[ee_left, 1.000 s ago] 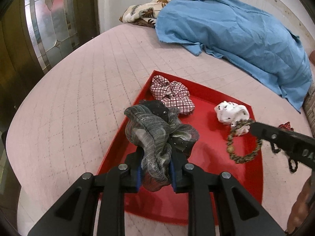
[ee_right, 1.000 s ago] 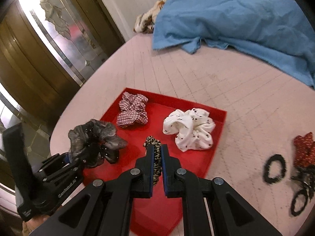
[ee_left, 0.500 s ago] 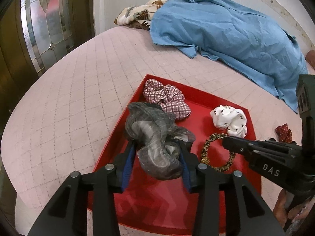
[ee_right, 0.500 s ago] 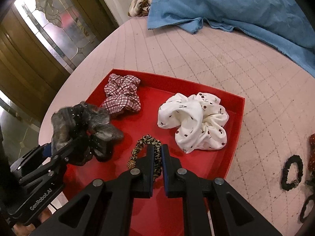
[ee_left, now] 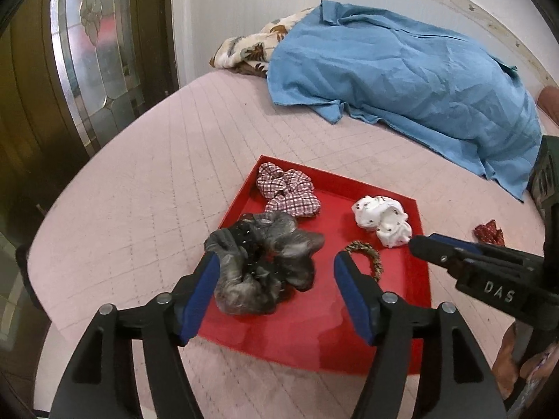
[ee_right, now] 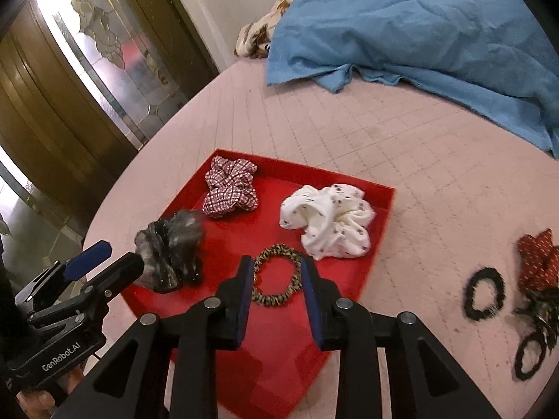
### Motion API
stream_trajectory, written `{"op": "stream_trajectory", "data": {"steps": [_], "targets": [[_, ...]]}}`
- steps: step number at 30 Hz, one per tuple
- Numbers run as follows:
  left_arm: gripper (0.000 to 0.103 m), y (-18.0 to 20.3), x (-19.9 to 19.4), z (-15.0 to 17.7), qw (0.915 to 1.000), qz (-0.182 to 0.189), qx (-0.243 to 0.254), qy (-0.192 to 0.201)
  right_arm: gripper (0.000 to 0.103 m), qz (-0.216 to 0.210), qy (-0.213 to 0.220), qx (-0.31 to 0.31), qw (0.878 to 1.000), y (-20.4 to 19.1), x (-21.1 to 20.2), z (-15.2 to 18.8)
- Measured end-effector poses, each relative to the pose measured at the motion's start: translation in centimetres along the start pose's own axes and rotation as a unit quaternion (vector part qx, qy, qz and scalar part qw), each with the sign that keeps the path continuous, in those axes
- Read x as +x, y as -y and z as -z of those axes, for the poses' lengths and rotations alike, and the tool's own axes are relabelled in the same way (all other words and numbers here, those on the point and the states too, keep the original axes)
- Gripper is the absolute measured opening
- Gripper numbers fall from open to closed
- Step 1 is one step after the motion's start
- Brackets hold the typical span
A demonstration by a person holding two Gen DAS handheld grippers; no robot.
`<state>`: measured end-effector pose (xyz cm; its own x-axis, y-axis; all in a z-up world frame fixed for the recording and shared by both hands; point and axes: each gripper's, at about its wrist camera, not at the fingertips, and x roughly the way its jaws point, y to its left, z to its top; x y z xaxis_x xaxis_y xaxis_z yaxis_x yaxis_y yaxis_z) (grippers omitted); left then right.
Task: Organize jewelry
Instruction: 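Move both tools back to the remaining accessories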
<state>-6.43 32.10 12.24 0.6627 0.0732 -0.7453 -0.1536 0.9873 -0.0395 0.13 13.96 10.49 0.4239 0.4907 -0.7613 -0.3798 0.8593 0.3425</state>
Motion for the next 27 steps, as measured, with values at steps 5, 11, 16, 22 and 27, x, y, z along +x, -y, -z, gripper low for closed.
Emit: {"op": "stream_trajectory", "data": {"steps": [5,11,16,22,27], "targets": [[0.073,1.4,-2.1,0.7,0.9999,-0.003,0.015,0.007,0.038,0.005,0.017,0.013,1.0,1.3,-3.1,1.3],[0.074,3.7,-3.9,1.6,0.9992,0.0,0.04,0.007,0.045,0.019,0.031,0.033,0.999,3.6,-6.2,3.6],[0.074,5.9,-4.8,2.2,0.998,0.007,0.063,0.005,0.045,0.036,0.039,0.059,0.997,7.0,-8.8,5.8],[0.074,9.3,-5.2,2.6,0.9951,0.034,0.092,-0.004,0.046,0.07,0.049,0.097,0.992,12.6,-12.2,8.6],[0.074,12.9,-4.2,2.6,0.9909,0.074,0.109,-0.029,0.048,0.106,0.056,0.143,0.982,18.5,-15.1,10.8]]}}
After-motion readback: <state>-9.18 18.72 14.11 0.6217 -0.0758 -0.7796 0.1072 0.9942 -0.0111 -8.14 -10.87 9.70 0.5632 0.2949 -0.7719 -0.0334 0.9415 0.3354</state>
